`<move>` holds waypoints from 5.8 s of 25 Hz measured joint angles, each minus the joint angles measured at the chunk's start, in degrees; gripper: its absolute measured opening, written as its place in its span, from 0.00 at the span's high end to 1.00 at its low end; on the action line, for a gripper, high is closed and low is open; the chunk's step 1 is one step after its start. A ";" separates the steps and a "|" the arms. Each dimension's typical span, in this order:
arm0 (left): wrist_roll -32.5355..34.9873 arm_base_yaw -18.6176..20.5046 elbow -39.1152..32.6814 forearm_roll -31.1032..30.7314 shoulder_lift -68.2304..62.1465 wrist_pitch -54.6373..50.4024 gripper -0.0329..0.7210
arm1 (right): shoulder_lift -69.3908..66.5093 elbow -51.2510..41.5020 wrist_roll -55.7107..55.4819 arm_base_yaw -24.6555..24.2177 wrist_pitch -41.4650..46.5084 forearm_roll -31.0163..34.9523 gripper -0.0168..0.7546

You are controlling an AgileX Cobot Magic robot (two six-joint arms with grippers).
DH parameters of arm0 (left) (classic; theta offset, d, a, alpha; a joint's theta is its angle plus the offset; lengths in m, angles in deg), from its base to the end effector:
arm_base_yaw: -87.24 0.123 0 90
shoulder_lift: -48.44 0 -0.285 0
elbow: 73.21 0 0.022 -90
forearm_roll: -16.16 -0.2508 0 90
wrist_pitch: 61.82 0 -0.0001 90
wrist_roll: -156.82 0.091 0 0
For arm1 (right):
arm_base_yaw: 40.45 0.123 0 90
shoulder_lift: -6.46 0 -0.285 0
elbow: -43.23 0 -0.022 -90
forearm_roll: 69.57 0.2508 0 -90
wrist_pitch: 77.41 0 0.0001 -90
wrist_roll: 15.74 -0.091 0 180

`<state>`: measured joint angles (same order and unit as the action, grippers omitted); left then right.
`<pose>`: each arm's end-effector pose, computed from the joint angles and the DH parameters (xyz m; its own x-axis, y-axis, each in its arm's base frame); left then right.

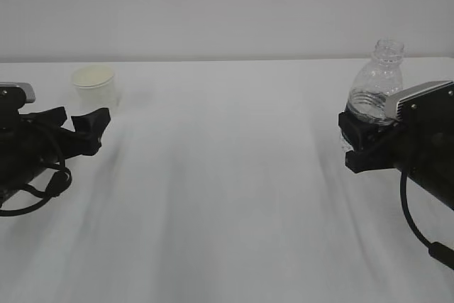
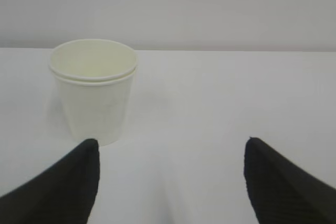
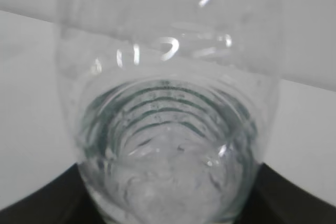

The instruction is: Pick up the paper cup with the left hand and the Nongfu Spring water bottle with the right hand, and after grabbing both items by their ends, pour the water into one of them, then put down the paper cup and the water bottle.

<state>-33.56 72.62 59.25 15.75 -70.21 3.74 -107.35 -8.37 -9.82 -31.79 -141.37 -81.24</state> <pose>0.2972 -0.0781 0.1179 -0.2215 -0.1254 -0.9671 0.2229 0.9589 -0.1754 0.2813 0.0596 0.1280 -0.1381 -0.2125 -0.9673 -0.3571 0.9217 -0.1515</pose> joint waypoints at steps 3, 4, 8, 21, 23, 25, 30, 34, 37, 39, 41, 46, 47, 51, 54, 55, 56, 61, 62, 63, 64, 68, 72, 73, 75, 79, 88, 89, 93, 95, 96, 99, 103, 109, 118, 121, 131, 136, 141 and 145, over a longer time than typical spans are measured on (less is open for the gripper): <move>0.00 0.00 1.52 2.36 -2.57 0.00 0.13 | 0.00 0.00 0.51 0.00 0.00 0.00 0.42; 0.00 0.00 1.80 2.79 -3.39 0.00 0.13 | 0.00 0.00 0.54 0.00 0.00 0.00 0.42; 0.54 0.00 4.30 3.78 -6.81 0.00 0.13 | 0.00 0.00 0.87 0.00 0.00 0.00 0.42; 1.81 1.76 15.32 5.25 -17.07 0.00 0.13 | 0.00 0.00 2.42 0.00 0.00 -0.04 0.42; 1.81 2.70 16.39 5.24 -18.10 0.00 0.14 | 0.00 0.00 2.55 0.00 0.00 -0.04 0.42; 1.81 3.62 17.27 5.37 -18.76 0.00 0.14 | 0.00 0.00 2.78 0.00 0.00 -0.04 0.42; 1.85 4.54 20.57 4.04 -20.35 0.00 0.14 | 0.00 0.00 3.05 0.00 0.00 -0.04 0.42; 1.85 4.57 22.91 2.60 -22.38 0.00 0.15 | 0.00 0.00 3.17 0.00 0.10 -0.04 0.42; 1.85 4.57 24.60 2.34 -23.68 0.00 0.16 | 0.00 0.00 3.17 0.00 0.08 -0.04 0.43; 1.85 4.57 25.82 2.30 -24.61 0.00 0.16 | 0.00 0.00 3.17 0.00 0.08 -0.04 0.43; 1.85 4.57 27.21 2.21 -25.53 0.00 0.16 | 0.00 0.00 3.25 0.00 0.08 -0.04 0.43; 1.85 4.57 30.46 2.17 -28.01 0.00 0.17 | 0.00 0.00 3.25 0.00 0.08 -0.04 0.43; 1.85 4.57 31.10 2.08 -28.25 0.00 0.17 | 0.00 0.00 3.25 0.00 0.08 -0.04 0.43; 1.85 4.57 32.65 2.08 -28.85 0.00 0.17 | 0.00 0.00 3.25 0.00 0.08 -0.04 0.43; 1.85 4.78 33.46 2.08 -28.88 0.00 0.17 | 0.00 0.00 3.25 0.00 0.08 -0.04 0.43; 1.85 5.02 33.70 1.97 -28.88 0.00 0.17 | 0.00 0.00 3.25 0.00 0.08 -0.04 0.43; 1.85 5.31 33.82 1.90 -28.88 0.00 0.17 | 0.00 0.00 3.25 0.00 0.08 -0.04 0.43; 1.85 7.05 34.85 -1.47 -28.98 0.00 0.17 | 0.00 0.00 3.29 0.00 0.08 -0.04 0.43; 1.85 7.55 35.33 -2.57 -28.98 0.00 0.17 | 0.00 0.00 3.29 0.00 0.08 -0.04 0.43; 1.85 8.02 35.63 -3.51 -28.98 0.00 0.15 | 0.00 0.00 3.29 0.00 0.08 -0.04 0.43; 1.85 8.38 36.03 -4.43 -28.98 0.00 0.13 | 0.00 0.00 3.29 0.00 0.08 -0.04 0.43; 1.85 8.64 36.13 -5.66 -28.98 0.00 0.08 | 0.00 0.00 3.39 0.00 0.08 -0.04 0.43; 1.85 8.64 36.13 -6.27 -28.98 0.00 0.07 | 0.00 0.00 3.39 0.00 0.08 -0.04 0.43; 1.85 8.64 36.13 -6.27 -28.98 0.00 0.07 | 0.00 0.00 3.39 0.00 0.08 -0.04 0.43; 1.85 8.64 36.41 -6.35 -28.98 0.00 0.07 | 0.00 0.00 3.39 0.00 0.08 -0.04 0.43; 1.85 8.64 38.43 -6.35 -28.98 0.00 0.07 | 0.00 0.00 3.39 0.00 0.08 -0.04 0.43; 1.85 8.64 39.57 -6.61 -30.65 -0.33 0.09 | 0.00 0.00 3.39 0.00 0.08 -0.04 0.43; 1.85 8.64 39.57 -6.63 -31.22 -0.33 0.09 | 0.00 0.00 3.39 0.00 0.08 -0.04 0.43; 1.85 8.64 39.57 -6.63 -32.31 -0.33 0.10 | 0.00 0.00 3.39 0.00 0.08 -0.04 0.43; 1.85 8.64 39.57 -6.53 -32.31 -0.22 0.10 | 0.00 0.00 3.39 0.00 0.08 -0.04 0.43; 1.85 8.64 39.57 -6.53 -32.31 -0.22 0.11 | 0.00 0.00 3.39 0.00 0.08 -0.04 0.43; 1.85 8.64 39.57 -6.53 -32.31 -0.22 0.12 | 0.00 0.00 3.39 0.00 0.08 -0.04 0.43; 1.85 8.64 39.57 -6.53 -32.31 -0.22 0.13 | 0.00 0.00 3.42 0.00 0.08 -0.04 0.43; 1.85 8.64 39.98 -6.53 -32.31 -0.22 0.14 | -0.23 0.00 3.42 0.00 0.08 -0.04 0.43; 1.85 8.64 41.13 -6.65 -32.31 -0.22 0.16 | -0.74 0.00 4.19 0.00 0.08 -0.04 0.43; 1.85 8.64 41.22 -6.65 -32.31 -0.22 0.17 | -0.74 0.00 4.32 0.00 0.08 -0.04 0.43; 1.85 8.64 41.25 -6.89 -32.31 -0.01 0.30 | -0.74 0.00 4.47 0.00 0.08 -0.04 0.43; 1.85 8.64 41.25 -8.86 -32.31 -0.01 0.31 | -0.74 0.00 4.47 0.00 0.08 0.59 0.43; 1.85 8.64 39.04 -10.77 -30.53 -0.01 0.32 | -0.74 0.00 4.72 0.00 0.08 1.81 0.43; 1.85 8.75 35.00 -11.63 -27.01 -0.01 0.32 | -0.74 0.00 4.72 0.00 0.08 2.48 0.43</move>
<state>-31.71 81.37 94.25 4.12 -97.22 3.74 -108.08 -8.37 -5.10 -31.79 -141.29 -78.76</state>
